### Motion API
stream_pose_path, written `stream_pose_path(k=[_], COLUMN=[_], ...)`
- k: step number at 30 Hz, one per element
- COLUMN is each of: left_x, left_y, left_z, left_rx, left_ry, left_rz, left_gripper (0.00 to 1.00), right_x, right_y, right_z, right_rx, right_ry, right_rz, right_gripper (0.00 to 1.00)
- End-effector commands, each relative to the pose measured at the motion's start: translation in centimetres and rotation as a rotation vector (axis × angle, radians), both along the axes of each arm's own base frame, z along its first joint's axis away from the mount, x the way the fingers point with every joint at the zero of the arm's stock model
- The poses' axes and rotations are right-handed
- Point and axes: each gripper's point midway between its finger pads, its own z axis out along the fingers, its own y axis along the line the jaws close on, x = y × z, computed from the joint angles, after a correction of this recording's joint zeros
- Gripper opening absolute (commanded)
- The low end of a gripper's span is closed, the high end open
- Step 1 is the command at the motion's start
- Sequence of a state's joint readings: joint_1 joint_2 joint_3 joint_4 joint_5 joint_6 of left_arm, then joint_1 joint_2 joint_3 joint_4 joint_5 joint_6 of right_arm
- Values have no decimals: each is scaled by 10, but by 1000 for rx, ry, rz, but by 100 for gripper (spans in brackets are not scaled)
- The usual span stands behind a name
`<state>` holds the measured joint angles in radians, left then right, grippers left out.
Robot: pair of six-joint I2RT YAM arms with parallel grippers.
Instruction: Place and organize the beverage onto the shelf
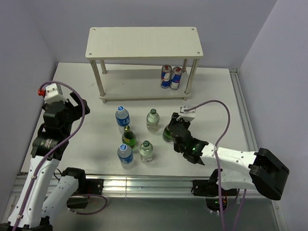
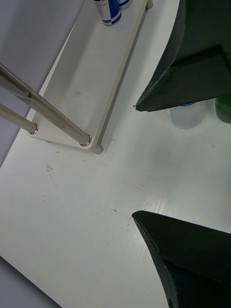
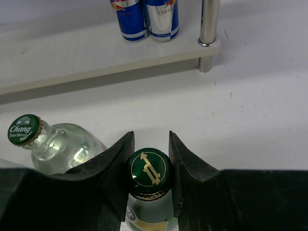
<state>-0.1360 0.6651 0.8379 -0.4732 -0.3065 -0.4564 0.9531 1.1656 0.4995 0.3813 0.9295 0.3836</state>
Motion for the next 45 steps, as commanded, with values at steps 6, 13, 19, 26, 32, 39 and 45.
stream_pose_path(k=[6, 13, 19, 26, 32, 39, 45], left_x=[4, 3, 2, 2, 2, 0, -2], left_y=[-2, -1, -2, -1, -1, -1, -1], left_z=[12, 13, 13, 14, 15, 18, 19], left_rx=[2, 2, 1, 1, 0, -1, -1], left_ry=[-47, -53, -54, -57, -62, -71, -75], left_rz=[-16, -16, -19, -16, -16, -17, -19], left_gripper=[91, 91, 91, 91, 91, 91, 91], right_x=[-4, -6, -4, -4, -18, -46, -49], right_y=[8, 16, 23, 21, 13, 48, 59], right_z=[7, -11, -18, -12, -9, -25, -51], right_rx=[-128, -214, -213, -211, -157, 92, 69], right_ry=[-37, 4, 31, 25, 61, 116, 172], right_rz=[-112, -161, -149, -160, -144, 203, 239], right_gripper=[0, 0, 38, 98, 100, 100, 100])
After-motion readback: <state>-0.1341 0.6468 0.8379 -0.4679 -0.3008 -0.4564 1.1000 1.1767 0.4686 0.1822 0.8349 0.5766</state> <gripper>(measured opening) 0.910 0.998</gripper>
